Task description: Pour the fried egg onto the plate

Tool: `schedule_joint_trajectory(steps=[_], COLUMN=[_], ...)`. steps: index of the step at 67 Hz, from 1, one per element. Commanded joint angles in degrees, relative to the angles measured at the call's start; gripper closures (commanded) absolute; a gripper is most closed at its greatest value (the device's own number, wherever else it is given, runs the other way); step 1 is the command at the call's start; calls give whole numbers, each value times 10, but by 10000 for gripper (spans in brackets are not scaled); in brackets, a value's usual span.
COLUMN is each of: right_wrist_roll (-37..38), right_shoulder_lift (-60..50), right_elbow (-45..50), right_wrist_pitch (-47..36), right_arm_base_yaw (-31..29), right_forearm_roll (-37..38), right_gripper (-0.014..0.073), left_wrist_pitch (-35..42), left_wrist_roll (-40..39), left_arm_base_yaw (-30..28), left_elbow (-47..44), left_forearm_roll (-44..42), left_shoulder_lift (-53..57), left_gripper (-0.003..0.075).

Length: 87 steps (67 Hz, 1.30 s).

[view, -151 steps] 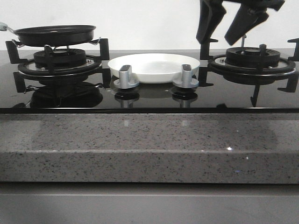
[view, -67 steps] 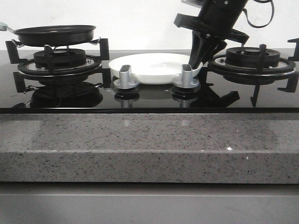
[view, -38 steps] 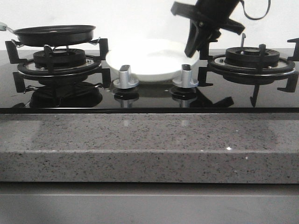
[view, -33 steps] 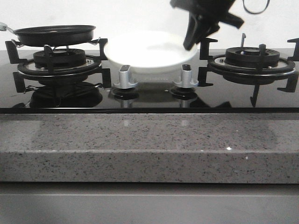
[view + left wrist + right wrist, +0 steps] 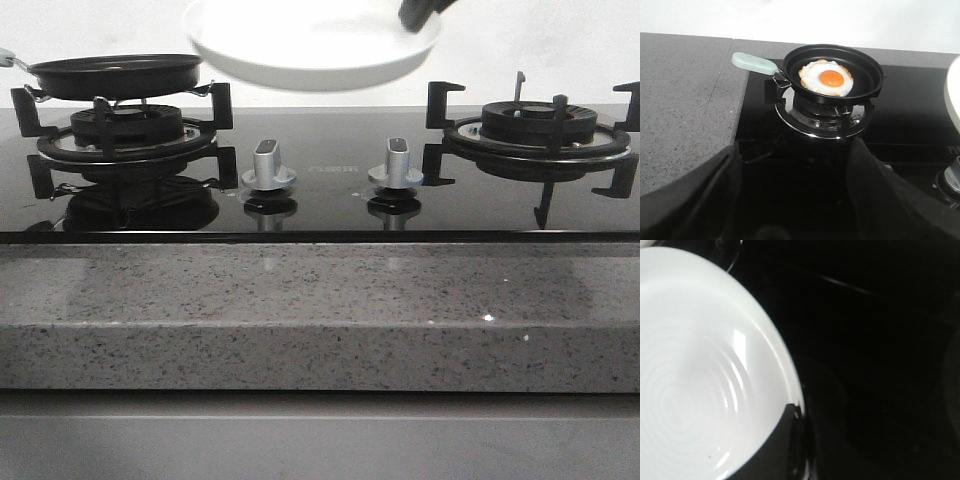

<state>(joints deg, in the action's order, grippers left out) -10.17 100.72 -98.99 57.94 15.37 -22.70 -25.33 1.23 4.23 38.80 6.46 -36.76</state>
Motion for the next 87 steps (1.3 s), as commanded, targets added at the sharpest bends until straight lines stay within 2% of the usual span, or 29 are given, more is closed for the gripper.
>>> schedule_joint_trajectory(steps=[1,11,21,87], right_wrist_roll=[-10,-10,-10,-10], right_shoulder_lift=[-64,-98,-97,-94], right_elbow=[54,152,186,187], right_wrist_pitch=[-58,-114,-121,-118], right_arm_base_yaw=[11,23,23,23], right_forearm_roll=[-20,-21,-21,-21], right_gripper=[661,661,661,661], left_wrist_pitch=[47,47,47,57], left_wrist_roll=[-5,-5,-5,-5], left_arm_base_yaw=[0,0,0,0], left_elbow=[17,17,17,17], left_forearm_roll=[3,3,3,21], left_shoulder_lift=[-2,-2,-2,-2], left_gripper=[260,260,260,260])
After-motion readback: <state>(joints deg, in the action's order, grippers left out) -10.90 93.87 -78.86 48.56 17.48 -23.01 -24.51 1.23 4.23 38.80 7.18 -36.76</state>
